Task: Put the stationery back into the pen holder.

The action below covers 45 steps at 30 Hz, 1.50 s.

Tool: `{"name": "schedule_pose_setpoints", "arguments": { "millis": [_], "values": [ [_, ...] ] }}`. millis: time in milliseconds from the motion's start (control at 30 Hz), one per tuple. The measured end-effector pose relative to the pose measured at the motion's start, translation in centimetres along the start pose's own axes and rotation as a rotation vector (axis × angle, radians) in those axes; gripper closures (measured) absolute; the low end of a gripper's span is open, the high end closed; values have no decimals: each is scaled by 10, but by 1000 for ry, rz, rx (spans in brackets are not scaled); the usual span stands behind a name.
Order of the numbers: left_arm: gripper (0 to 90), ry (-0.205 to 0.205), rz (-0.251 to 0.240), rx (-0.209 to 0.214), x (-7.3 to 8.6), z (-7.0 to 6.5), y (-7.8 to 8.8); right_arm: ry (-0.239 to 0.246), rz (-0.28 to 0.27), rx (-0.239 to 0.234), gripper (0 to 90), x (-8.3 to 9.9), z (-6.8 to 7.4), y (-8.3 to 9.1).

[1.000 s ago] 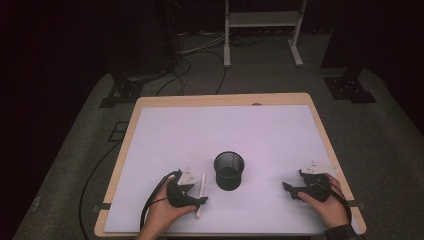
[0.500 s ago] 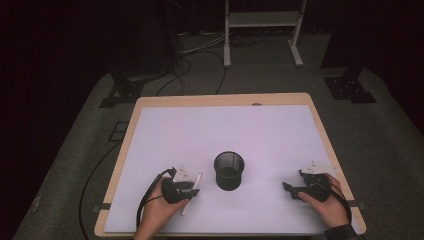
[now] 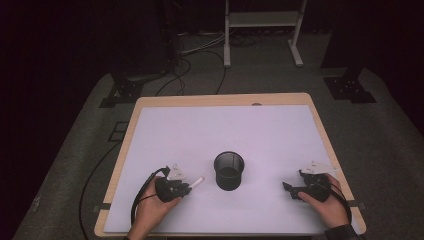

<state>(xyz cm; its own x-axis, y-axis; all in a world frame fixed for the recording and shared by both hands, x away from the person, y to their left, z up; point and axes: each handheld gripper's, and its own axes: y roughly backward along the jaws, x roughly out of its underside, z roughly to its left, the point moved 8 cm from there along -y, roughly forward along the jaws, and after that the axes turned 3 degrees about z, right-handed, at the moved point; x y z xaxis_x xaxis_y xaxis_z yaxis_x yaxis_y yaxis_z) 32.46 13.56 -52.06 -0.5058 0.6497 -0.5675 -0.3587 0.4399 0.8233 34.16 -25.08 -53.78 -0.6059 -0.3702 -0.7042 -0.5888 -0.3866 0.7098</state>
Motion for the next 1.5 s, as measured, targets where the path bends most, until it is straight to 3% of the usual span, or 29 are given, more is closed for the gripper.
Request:
{"name": "schedule_pose_setpoints", "arguments": {
  "millis": [300, 633, 833, 1133, 1500],
  "values": [
    [788, 46, -6, 12, 15, 8, 11, 0, 0, 0, 176, 0, 0, 0],
    [704, 34, 11, -4, 9, 10, 16, 0, 0, 0, 175, 0, 0, 0],
    [688, 10, 58, -6, -4, 10, 16, 0, 0, 0, 175, 0, 0, 0],
    [686, 1, 136, 14, -25, 9, 2, 0, 1, -1, 175, 0, 0, 0],
    [735, -1, 248, 16, -32, 9, -16, -1, 1, -1, 175, 0, 0, 0]
  ]
}}
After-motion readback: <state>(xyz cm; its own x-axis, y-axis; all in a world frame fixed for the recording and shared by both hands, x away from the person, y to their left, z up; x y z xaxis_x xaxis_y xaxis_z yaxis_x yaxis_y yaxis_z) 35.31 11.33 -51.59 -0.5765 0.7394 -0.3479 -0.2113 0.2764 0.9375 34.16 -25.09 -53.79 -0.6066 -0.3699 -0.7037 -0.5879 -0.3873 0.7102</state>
